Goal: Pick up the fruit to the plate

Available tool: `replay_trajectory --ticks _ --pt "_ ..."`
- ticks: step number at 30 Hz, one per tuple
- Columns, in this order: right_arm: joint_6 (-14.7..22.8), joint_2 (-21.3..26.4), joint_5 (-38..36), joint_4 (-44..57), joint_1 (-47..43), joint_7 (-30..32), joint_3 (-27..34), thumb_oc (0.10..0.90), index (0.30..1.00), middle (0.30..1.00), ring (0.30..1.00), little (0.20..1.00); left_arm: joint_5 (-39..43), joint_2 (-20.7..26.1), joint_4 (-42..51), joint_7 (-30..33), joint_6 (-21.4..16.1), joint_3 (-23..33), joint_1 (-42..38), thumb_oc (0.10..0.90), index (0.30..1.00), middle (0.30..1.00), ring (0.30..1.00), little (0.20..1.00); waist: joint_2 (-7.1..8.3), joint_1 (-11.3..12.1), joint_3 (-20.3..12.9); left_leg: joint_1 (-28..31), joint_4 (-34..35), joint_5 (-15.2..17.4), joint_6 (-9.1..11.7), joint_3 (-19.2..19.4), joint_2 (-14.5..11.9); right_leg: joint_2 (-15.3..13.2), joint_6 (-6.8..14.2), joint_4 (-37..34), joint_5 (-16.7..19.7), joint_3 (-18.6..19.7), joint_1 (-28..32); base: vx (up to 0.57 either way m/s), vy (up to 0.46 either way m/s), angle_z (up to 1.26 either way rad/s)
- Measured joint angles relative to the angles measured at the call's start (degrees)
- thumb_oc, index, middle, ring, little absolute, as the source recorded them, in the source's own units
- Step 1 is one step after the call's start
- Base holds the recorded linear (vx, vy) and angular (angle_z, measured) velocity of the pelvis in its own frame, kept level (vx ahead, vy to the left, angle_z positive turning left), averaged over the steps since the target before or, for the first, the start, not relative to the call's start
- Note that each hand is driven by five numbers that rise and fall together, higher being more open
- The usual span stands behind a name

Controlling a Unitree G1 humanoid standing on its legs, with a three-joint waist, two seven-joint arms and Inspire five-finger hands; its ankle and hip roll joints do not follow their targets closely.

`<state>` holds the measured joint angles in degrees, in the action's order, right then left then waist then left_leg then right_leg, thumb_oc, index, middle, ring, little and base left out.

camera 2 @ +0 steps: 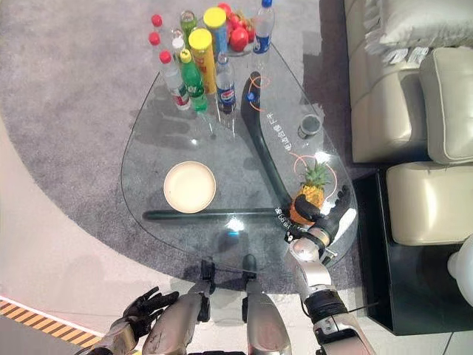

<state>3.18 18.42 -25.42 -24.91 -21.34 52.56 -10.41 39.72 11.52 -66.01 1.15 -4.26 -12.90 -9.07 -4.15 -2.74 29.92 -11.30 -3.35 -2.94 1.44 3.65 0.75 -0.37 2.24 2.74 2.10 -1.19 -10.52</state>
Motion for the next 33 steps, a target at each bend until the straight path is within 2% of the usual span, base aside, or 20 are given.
replay_trajectory --ticks 8,10,18,33 --pt "-0.2 1.3 0.1 -0.1 -4.4 4.1 0.0 0.8 0.9 0.9 0.9 0.9 2.4 0.1 3.4 1.2 0.0 -2.2 -1.2 0.8 0.9 0.9 0.9 0.9 -0.63 1.1 0.4 -7.0 -2.5 -0.6 0.8 0.0 1.3 -1.5 -0.6 12.3 -4.7 0.1 -11.6 -0.02 0.019 0.04" --pt "-0.3 1.5 0.0 -1.3 -6.1 5.0 0.0 0.8 0.9 0.9 0.9 0.9 2.9 0.1 4.3 1.6 0.0 -2.3 -1.2 0.8 0.9 0.9 0.9 0.9 -0.61 1.2 0.5 -8.6 -2.7 -1.0 0.3 0.0 1.5 -1.8 -0.6 14.7 -5.1 0.1 -14.1 0.0 0.007 0.03" --pt "-1.6 2.1 -1.1 -4.0 -7.8 7.4 0.0 0.8 0.9 0.9 0.9 0.9 5.2 0.1 6.5 2.0 -0.2 -4.4 -1.3 0.8 0.9 0.9 0.9 0.9 -0.61 1.5 0.5 -10.9 -2.9 -1.4 0.0 -0.4 1.5 -1.7 -1.0 16.9 -5.5 0.1 -17.4 0.0 0.003 0.01" --pt "-1.9 3.1 -6.3 -13.1 -15.1 7.0 0.2 0.8 0.9 0.9 0.9 0.9 6.9 0.2 10.4 2.7 1.1 -4.6 -1.7 0.8 0.9 0.9 0.9 0.9 -1.04 3.6 0.7 -14.0 -4.4 -1.7 0.0 -1.4 1.5 -1.9 -1.1 18.6 -5.7 -0.9 -20.1 0.01 0.001 0.02"
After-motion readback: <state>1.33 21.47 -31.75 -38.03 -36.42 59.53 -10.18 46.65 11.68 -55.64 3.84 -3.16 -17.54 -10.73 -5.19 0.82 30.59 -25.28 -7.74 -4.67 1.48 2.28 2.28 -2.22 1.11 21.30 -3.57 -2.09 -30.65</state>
